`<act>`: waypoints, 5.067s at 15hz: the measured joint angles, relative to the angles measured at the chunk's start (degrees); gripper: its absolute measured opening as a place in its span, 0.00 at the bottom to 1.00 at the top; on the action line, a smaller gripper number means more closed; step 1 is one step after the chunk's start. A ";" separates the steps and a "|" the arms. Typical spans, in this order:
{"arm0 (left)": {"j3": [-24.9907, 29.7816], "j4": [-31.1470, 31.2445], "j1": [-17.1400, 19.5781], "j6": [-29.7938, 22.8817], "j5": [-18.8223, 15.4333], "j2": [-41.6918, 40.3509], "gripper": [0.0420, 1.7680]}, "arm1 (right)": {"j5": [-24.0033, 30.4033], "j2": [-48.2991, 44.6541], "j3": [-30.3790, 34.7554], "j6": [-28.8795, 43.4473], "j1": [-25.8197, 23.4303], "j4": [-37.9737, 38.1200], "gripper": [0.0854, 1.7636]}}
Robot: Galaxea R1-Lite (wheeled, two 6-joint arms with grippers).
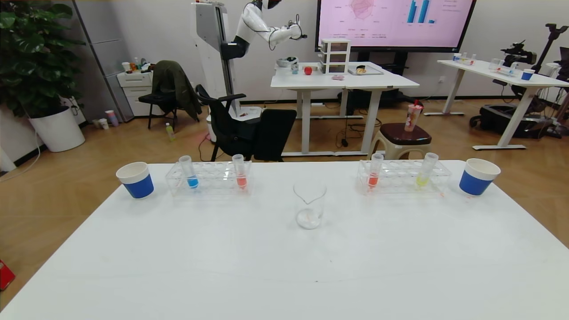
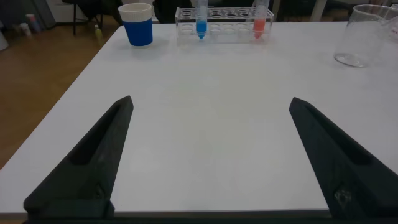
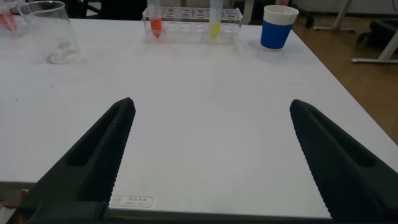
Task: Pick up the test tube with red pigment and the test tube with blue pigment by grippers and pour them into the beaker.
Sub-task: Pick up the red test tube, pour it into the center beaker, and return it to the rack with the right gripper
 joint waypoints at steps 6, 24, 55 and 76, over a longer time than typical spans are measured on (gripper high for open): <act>0.00 0.00 0.00 0.02 0.00 0.00 0.99 | -0.60 0.18 -3.08 0.07 -0.18 0.18 0.98; 0.00 -0.02 0.00 0.00 0.00 0.00 0.99 | 1.32 62.78 -24.25 0.11 6.14 -36.80 0.98; 0.00 0.00 0.00 -0.02 0.00 0.00 0.99 | -4.53 137.14 -60.72 0.77 12.68 -76.24 0.31; 0.00 0.00 0.00 -0.02 0.00 0.00 0.99 | 8.42 122.49 -65.84 -9.64 16.29 -66.57 0.24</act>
